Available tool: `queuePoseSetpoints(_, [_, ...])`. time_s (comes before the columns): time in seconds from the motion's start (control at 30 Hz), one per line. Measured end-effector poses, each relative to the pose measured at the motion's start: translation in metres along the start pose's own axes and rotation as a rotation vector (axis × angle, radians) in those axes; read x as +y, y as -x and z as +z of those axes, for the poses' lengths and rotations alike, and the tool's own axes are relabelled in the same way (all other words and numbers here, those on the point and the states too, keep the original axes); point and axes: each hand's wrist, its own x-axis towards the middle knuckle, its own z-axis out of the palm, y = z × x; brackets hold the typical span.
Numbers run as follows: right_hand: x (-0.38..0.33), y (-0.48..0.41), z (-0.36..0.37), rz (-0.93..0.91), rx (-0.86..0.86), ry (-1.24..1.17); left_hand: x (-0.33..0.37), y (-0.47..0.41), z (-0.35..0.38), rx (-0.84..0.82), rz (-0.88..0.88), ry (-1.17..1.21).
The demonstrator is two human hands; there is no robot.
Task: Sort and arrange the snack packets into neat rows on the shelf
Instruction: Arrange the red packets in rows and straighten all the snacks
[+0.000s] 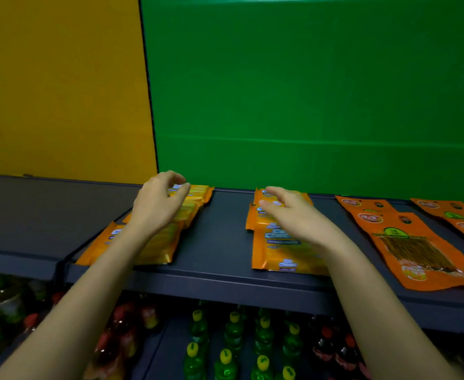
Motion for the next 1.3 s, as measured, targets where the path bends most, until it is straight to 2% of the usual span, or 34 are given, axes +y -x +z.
queuePoseSetpoints(0.17, [-0.031, -0.012, 0.062, 0.050, -0.074, -0.068, -0.061, 0.000, -0.044, -0.119, -0.131, -0.044])
queuePoseSetpoints(0.27, [-0.046, -0.018, 0.095, 0.097, -0.082, -0.112, -0.095, 0.006, -0.063, -0.209, -0.189, 0.025])
queuePoseSetpoints(0.43, [-0.069, -0.013, 0.132, 0.093, -0.090, -0.291, -0.124, 0.027, -0.076, -0.526, -0.323, 0.282])
queuePoseSetpoints(0.53, [-0.074, -0.009, 0.142, 0.086, -0.064, -0.339, -0.125, 0.041, -0.078, -0.648, -0.265, 0.214])
queuePoseSetpoints(0.63, [-0.076, -0.007, 0.146, 0.101, -0.031, -0.289, -0.120, 0.041, -0.076, -0.628, -0.200, 0.111])
queuePoseSetpoints(0.93, [-0.075, -0.008, 0.148, 0.146, -0.003, -0.279, -0.119, 0.024, -0.069, -0.721, -0.162, 0.319])
queuePoseSetpoints(1.3, [-0.067, -0.012, 0.144, 0.161, -0.002, -0.272, -0.123, 0.016, -0.056, -0.744, -0.098, 0.210])
